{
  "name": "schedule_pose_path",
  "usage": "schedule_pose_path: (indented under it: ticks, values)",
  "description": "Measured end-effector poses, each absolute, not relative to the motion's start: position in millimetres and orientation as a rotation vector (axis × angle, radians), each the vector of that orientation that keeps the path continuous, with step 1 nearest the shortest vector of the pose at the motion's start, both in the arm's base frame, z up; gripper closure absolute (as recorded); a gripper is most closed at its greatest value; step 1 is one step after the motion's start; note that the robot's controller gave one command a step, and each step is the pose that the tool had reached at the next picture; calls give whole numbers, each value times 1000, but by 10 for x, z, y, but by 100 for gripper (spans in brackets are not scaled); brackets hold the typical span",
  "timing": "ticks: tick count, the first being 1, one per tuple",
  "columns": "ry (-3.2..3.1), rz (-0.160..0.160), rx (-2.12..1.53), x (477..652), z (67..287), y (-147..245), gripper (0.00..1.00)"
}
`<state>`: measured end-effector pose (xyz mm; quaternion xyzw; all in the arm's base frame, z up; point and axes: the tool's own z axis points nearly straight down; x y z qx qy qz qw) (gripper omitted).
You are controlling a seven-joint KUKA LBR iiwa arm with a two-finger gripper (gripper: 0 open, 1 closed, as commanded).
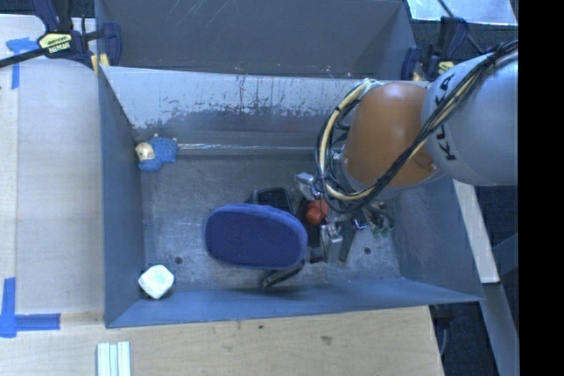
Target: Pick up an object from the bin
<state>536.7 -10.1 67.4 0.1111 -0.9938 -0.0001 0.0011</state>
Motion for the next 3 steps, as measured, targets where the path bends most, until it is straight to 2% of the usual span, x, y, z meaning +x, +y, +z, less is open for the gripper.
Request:
schedule_pose_path:
  ticks: [1, 2, 3]
  values:
    - [-3127, 1, 346, 5387, 709, -103, 100]
    - [-3144, 4, -169, 5321, 1128, -807, 100]
    - [-3148, 3, -174, 5221, 1945, -848, 100]
